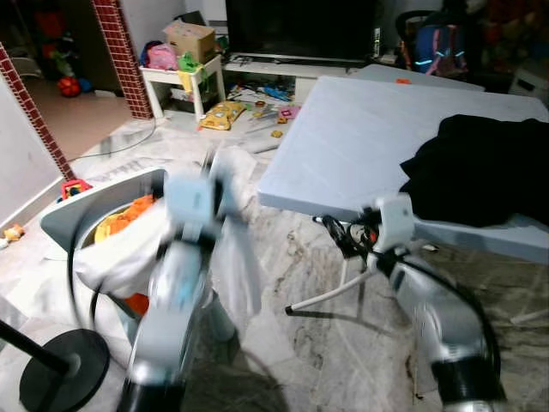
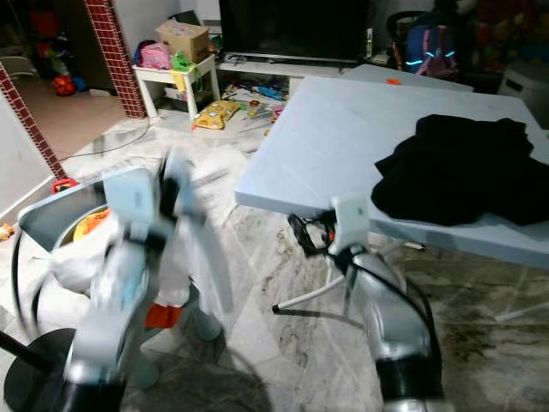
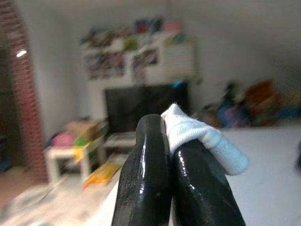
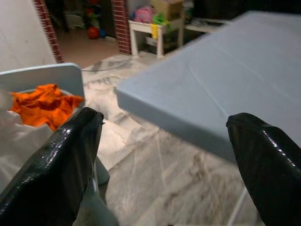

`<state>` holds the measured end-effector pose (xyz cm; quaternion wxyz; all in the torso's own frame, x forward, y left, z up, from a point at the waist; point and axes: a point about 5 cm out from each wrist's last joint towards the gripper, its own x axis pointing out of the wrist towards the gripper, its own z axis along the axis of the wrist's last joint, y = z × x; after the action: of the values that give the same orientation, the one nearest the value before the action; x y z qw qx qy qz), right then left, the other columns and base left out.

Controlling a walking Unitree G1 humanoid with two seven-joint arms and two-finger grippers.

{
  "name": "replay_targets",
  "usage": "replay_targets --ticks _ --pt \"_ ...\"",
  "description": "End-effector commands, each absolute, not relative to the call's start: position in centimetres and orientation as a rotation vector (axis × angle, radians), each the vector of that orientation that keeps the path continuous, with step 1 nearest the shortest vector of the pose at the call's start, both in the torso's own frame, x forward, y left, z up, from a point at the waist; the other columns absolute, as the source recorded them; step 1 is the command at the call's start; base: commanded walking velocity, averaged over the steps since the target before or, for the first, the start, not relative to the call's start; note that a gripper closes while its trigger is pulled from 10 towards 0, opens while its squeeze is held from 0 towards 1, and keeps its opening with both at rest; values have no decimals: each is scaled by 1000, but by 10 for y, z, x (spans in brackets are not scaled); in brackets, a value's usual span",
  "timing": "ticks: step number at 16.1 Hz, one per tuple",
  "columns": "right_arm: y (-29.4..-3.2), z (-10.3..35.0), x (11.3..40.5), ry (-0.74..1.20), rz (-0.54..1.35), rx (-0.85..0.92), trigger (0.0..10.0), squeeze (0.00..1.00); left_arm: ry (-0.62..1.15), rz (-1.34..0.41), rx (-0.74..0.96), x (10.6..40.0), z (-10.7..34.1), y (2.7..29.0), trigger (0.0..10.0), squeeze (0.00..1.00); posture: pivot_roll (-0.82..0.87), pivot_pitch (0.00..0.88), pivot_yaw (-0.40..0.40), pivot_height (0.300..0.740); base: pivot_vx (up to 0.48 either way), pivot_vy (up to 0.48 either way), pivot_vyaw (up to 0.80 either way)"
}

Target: Hang hanger

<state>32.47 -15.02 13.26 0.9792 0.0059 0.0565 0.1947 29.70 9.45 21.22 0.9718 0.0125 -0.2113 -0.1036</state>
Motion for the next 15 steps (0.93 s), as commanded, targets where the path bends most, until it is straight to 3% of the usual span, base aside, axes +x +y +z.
replay_targets --ticks 1,3,7,12,15 --pt "-151 141 333 110 403 -4 10000 0 -439 -306 37 305 217 74 10000 0 -79 0 23 740 0 0 0" --pt "-153 143 339 132 392 -14 10000 0 -485 -431 30 313 234 46 10000 0 -95 0 35 740 0 0 0" --pt "-166 135 330 172 334 21 10000 0 -552 -504 -37 314 262 29 10000 0 -115 0 54 740 0 0 0" --pt "-183 130 314 80 106 37 10000 0 -343 -359 -14 297 196 83 10000 0 -95 0 33 740 0 0 0" --pt "-204 123 298 73 -90 64 10000 0 -83 -166 31 251 122 140 10000 0 -87 0 27 740 0 0 0"
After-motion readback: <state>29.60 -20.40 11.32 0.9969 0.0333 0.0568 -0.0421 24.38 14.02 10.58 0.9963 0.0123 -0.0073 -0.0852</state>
